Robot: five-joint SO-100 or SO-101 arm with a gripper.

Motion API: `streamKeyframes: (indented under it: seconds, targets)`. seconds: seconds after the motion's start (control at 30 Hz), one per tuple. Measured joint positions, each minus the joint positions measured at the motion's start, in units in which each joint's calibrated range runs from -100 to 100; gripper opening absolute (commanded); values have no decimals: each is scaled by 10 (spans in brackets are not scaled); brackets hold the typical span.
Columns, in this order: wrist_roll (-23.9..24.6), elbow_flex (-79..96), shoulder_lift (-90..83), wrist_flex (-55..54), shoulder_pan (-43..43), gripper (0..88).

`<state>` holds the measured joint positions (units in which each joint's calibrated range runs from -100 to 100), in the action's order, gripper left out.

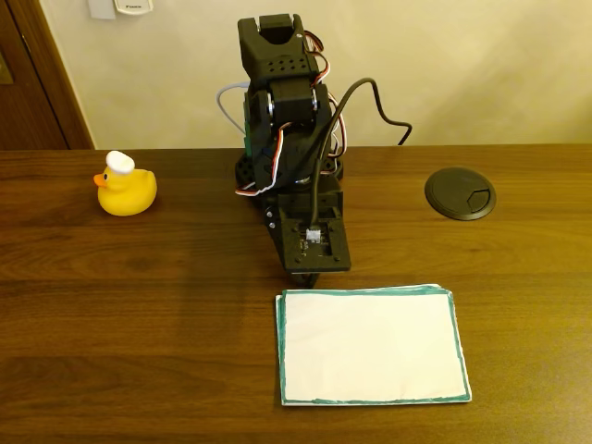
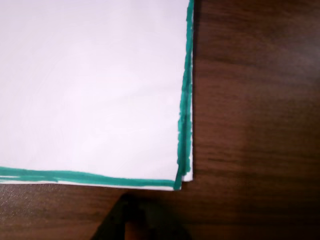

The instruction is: Grab the yellow duck toy and put inside the green color rectangle box on the table

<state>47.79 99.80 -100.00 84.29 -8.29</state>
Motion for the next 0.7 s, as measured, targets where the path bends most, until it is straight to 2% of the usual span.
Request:
streamKeyframes:
  seconds: [0.7]
  targets:
    - [-2, 0, 0, 0, 7, 9]
